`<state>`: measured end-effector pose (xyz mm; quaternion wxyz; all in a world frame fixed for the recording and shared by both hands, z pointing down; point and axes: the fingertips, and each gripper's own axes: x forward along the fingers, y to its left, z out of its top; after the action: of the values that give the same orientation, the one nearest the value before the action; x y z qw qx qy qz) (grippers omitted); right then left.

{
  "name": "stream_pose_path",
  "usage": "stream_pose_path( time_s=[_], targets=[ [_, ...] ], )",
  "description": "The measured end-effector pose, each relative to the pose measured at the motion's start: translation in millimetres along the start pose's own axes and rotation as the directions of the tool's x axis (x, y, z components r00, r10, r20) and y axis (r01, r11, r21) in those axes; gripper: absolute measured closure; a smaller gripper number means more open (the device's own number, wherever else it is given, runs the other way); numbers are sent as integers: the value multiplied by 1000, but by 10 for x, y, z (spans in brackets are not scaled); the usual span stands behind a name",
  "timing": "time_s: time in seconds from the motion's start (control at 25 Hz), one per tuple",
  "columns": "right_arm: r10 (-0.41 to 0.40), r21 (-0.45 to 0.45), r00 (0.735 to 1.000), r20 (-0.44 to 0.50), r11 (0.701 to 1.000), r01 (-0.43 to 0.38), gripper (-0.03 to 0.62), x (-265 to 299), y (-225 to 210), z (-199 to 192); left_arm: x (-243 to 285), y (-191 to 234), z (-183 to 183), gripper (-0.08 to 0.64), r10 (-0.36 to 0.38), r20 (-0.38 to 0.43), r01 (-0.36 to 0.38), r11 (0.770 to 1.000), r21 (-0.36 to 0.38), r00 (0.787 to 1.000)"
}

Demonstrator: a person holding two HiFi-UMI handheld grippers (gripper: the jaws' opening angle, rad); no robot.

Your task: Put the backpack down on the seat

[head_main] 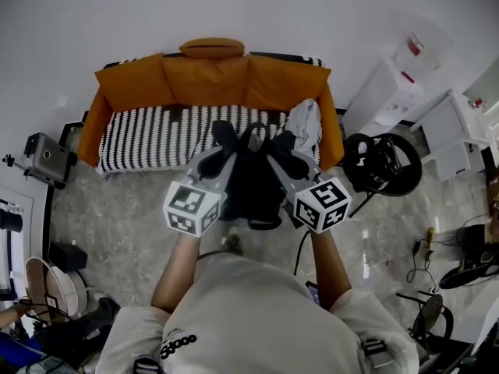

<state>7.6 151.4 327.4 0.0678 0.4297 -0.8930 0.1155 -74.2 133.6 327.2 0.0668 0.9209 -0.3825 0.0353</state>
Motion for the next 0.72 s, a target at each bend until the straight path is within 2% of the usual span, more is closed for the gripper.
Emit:
stream_pose_path(
  time_s=[0.72],
  targets=[
    [-9, 7, 1000, -22, 1000, 9, 518, 1026, -542, 222, 645, 928, 86, 514, -16, -8, 16, 1000, -3, 1000]
  ],
)
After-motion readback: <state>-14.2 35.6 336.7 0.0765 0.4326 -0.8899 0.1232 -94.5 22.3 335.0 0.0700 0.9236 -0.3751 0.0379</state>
